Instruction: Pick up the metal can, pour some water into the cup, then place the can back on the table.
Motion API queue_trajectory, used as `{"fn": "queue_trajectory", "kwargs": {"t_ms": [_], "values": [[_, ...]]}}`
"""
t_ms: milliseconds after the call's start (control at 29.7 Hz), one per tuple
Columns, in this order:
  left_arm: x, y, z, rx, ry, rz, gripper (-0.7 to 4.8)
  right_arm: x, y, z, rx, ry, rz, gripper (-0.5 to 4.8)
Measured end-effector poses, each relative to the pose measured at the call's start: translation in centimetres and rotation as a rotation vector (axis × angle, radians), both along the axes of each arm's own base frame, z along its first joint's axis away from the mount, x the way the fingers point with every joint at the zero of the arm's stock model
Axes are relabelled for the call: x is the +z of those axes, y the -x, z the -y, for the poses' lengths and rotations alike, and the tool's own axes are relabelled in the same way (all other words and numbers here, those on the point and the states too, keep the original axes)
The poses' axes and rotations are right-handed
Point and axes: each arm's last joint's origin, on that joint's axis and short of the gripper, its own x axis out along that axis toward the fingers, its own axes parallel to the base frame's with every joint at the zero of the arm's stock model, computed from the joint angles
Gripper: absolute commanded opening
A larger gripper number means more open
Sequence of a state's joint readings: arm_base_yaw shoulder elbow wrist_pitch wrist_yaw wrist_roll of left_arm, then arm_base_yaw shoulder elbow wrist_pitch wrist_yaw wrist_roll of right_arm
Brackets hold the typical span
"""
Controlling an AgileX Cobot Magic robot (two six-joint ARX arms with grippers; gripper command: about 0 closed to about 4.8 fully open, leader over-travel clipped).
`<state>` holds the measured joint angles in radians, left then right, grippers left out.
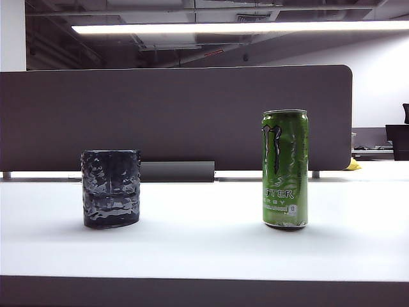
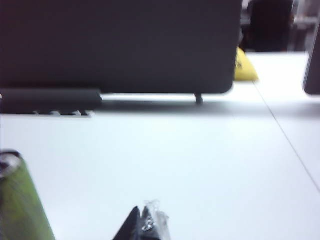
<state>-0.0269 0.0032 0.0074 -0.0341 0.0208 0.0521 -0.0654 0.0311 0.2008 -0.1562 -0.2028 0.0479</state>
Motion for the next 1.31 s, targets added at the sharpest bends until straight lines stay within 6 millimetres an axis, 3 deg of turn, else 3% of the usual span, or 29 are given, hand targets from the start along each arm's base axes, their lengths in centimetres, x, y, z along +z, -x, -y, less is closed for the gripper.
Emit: {"fn": "queue_trajectory", "kwargs": {"t_ms": [303,607,1315], "values": [[0.0,0.0,0.0,-0.002,0.000,-0.001,-0.05,-3.7,-0.9,0.1,-0.048,-0.007,-0.062,-0.06],[0.0,0.0,0.0,-0.002,0.000,0.000,-0.05,-5.2,-1.3,0.2,-0.099,-0.027,-0.063,-0.05],[0.0,0.0,0.0,-0.002,0.000,0.000,-0.05,-4.9,-1.4,0.0,-0.095,-0.027,-0.025,-0.05]]}}
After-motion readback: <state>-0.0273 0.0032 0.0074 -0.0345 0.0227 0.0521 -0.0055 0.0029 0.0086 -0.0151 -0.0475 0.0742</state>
